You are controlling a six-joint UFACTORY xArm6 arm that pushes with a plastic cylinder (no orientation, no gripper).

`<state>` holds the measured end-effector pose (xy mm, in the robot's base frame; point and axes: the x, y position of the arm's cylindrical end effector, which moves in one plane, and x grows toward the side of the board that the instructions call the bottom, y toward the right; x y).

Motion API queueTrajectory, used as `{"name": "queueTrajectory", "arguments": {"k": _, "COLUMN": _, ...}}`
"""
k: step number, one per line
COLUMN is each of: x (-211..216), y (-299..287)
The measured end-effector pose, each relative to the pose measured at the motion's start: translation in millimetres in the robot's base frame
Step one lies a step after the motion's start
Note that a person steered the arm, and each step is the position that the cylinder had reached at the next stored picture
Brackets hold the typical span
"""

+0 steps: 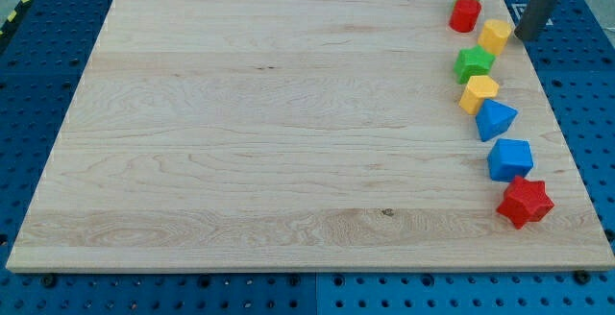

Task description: Slide yellow heart slightly left

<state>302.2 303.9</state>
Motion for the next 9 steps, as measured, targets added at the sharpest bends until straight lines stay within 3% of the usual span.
{"name": "queueTrajectory", "arguments": {"k": 9, "x": 3, "y": -21}}
